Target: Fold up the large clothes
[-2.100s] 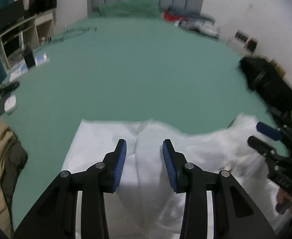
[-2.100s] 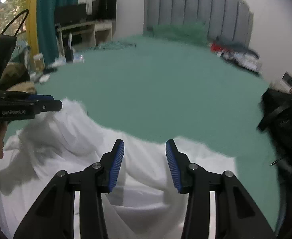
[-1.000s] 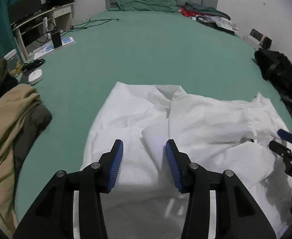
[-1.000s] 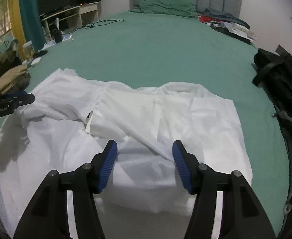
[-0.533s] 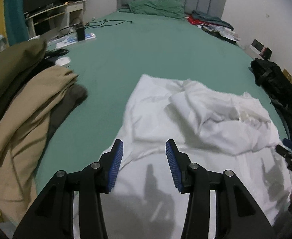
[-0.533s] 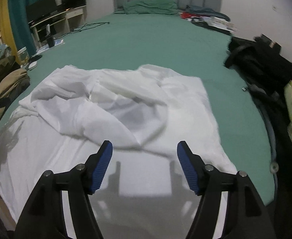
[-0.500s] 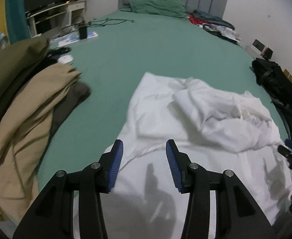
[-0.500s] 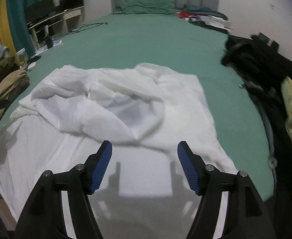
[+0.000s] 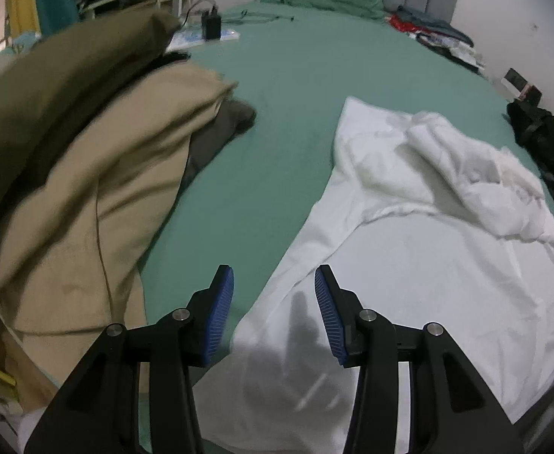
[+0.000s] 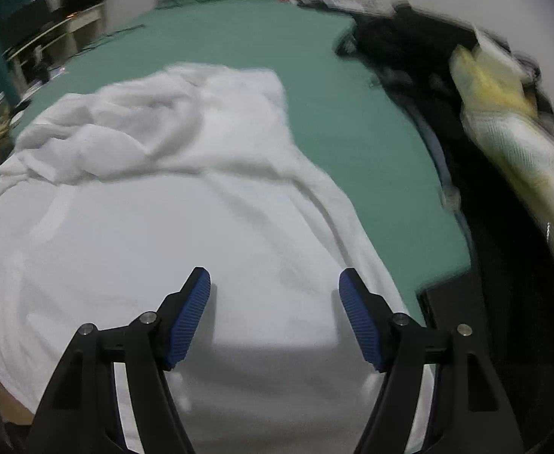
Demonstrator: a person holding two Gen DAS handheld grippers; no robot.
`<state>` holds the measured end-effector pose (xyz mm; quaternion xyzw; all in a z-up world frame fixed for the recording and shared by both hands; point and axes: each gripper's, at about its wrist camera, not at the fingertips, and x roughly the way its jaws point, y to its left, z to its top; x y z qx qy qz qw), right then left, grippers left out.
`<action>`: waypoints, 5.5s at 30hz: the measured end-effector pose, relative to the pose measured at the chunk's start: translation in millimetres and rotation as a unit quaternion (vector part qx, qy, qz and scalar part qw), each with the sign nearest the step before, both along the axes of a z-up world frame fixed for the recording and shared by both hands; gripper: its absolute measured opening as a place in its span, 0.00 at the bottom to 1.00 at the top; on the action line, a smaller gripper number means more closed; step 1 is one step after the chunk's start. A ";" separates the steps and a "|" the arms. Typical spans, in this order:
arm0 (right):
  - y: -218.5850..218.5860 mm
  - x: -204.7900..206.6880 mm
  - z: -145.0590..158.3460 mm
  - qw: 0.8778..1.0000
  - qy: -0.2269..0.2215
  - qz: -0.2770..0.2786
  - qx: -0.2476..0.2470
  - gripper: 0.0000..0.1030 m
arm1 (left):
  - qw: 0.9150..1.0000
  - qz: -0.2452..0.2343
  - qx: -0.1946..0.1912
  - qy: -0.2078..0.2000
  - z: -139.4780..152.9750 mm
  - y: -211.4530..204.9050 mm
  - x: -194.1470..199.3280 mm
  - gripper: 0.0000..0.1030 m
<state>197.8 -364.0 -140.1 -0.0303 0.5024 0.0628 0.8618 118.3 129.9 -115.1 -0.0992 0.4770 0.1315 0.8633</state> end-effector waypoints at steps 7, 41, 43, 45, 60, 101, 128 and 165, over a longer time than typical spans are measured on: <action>-52.4 -2.6 -7.2 0.997 0.031 -0.061 0.036 0.69 | 0.999 -0.020 -0.032 0.034 -29.7 1.1 -2.8 0.48; -44.2 -14.6 -20.4 0.987 0.127 0.064 0.075 0.06 | 0.991 -0.082 -0.007 0.108 -33.2 -8.4 -31.5 0.52; -40.5 -19.2 -17.9 0.987 0.120 0.063 0.080 0.05 | 0.990 -0.088 -0.011 0.107 -33.9 -12.6 -33.5 0.37; -34.3 -26.4 -12.8 0.987 0.111 0.070 0.092 0.04 | 0.989 -0.098 -0.006 0.106 -32.7 -19.8 -35.5 0.16; -37.2 -29.7 57.7 0.987 -0.025 0.040 0.156 0.04 | 0.995 -0.075 -0.059 -0.015 41.0 -3.3 -54.6 0.03; -33.5 251.6 5.6 0.985 0.025 -0.013 0.169 0.07 | 0.990 0.054 -0.125 -0.042 8.8 54.7 220.7 0.06; 13.9 123.6 12.3 0.974 0.032 0.014 0.226 0.61 | 0.976 -0.102 -0.190 -0.009 -5.9 -59.3 142.8 0.49; 24.4 135.3 36.1 0.973 -0.021 0.045 0.227 0.01 | 0.982 -0.115 -0.144 -0.034 20.8 -71.4 157.3 0.04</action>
